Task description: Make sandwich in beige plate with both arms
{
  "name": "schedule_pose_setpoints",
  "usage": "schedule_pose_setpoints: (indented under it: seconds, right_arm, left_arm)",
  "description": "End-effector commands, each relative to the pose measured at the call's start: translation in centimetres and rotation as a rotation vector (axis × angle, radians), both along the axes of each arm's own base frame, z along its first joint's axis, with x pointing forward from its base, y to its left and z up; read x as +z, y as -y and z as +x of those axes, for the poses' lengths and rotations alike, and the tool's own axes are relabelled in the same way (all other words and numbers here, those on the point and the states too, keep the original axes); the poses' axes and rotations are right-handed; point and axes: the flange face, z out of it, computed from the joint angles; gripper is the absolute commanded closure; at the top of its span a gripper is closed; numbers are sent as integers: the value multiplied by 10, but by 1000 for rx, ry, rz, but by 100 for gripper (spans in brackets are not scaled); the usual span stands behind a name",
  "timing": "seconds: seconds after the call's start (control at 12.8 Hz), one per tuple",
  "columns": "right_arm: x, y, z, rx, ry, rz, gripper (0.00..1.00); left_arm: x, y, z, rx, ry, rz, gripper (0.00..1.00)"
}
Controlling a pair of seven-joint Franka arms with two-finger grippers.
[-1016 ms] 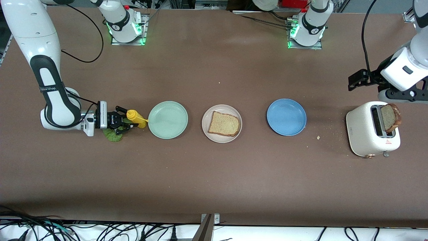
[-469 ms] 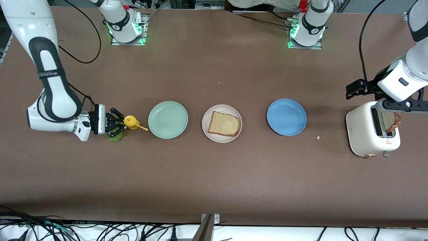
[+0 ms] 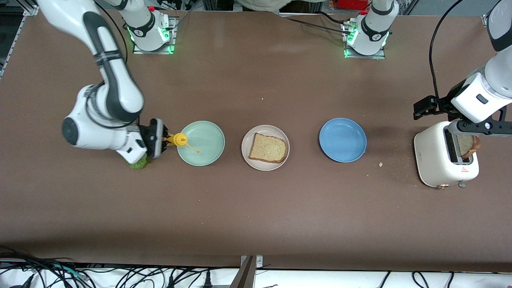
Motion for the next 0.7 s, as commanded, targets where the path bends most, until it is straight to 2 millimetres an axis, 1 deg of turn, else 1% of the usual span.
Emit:
schedule_pose_setpoints:
  seconds: [0.0,0.08,0.31,0.47,0.63]
  right_arm:
    - [43,-73,-18,-35,63,-216,100]
    - [45,-108,-31,-19,96,-305,100]
    - [32,-194,-72,-27,142,-537,100]
    - [26,-251,-85,-14,165,-691,100]
    - [15,-291,-93,-12,195,-819,100]
  left_arm:
    - [4,-4,4,-22,11,27,0]
    - [4,-5,5,-22,11,29,0]
    - [3,-5,5,-20,10,29,0]
    - [3,-7,5,-17,9,27,0]
    - [3,-7,5,-17,9,27,0]
